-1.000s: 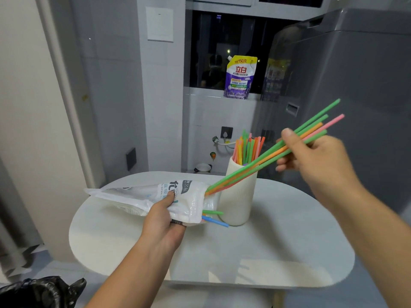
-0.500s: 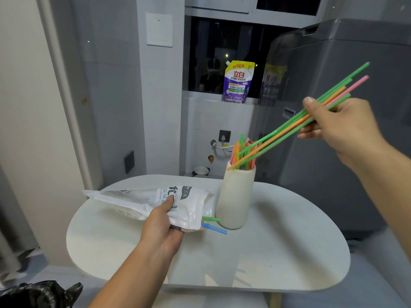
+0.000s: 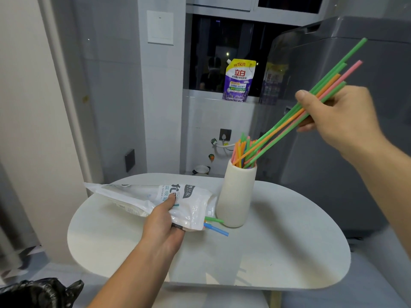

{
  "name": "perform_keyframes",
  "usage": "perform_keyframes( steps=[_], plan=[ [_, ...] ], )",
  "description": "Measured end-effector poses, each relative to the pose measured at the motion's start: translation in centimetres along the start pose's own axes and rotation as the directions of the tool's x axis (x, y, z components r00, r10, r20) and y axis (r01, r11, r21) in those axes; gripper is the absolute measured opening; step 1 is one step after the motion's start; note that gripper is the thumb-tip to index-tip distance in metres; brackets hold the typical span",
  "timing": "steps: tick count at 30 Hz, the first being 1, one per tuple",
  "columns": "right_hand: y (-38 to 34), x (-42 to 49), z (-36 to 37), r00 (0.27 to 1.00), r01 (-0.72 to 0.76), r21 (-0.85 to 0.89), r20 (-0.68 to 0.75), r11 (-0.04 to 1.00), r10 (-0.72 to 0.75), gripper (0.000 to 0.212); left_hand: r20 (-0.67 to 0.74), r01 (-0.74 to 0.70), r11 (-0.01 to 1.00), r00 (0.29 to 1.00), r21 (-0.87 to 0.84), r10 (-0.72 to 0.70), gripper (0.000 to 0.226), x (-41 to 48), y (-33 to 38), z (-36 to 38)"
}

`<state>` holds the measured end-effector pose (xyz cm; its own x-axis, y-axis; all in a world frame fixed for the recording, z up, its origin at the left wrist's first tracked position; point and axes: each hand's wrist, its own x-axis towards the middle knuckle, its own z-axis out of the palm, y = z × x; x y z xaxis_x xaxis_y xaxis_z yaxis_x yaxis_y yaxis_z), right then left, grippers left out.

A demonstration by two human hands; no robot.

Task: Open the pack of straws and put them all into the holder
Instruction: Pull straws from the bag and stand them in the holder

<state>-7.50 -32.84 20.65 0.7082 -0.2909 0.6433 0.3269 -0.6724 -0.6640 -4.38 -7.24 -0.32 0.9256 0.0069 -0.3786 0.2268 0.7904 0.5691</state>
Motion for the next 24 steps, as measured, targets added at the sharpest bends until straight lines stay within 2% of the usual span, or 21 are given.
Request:
perform_keyframes(
  steps=[5, 13, 19, 24],
  plan=[
    [-0.2, 0.2, -0.4, 1.0, -0.016, -0.003, -0.015, 1.0, 0.016, 0.02, -0.004, -0.001, 1.0, 1.0, 0.001, 0.001, 0.034, -0.1, 0.0, 0.1],
    [-0.1, 0.2, 1.0, 0.996, 0.03, -0.04, 0.089, 0.999, -0.026, 0.026, -0.014, -0.004, 1.0, 1.0, 0.015, 0.004, 0.035, -0.1, -0.2, 0.2],
    [-0.9, 1.5, 2.3, 0.984, 0.032, -0.043, 0.179, 0.999, -0.024, 0.021, -0.022, -0.007, 1.0, 1.0, 0.009, 0.007, 0.034, 0.0, -0.2, 0.1],
    [-1.3, 2.7, 3.1, 0.98, 0.051, -0.092, 0.196, 0.994, -0.032, 0.025, -0.017, 0.008, 1.0, 1.0, 0.002, -0.008, 0.032, -0.1, -0.3, 0.3]
  ],
)
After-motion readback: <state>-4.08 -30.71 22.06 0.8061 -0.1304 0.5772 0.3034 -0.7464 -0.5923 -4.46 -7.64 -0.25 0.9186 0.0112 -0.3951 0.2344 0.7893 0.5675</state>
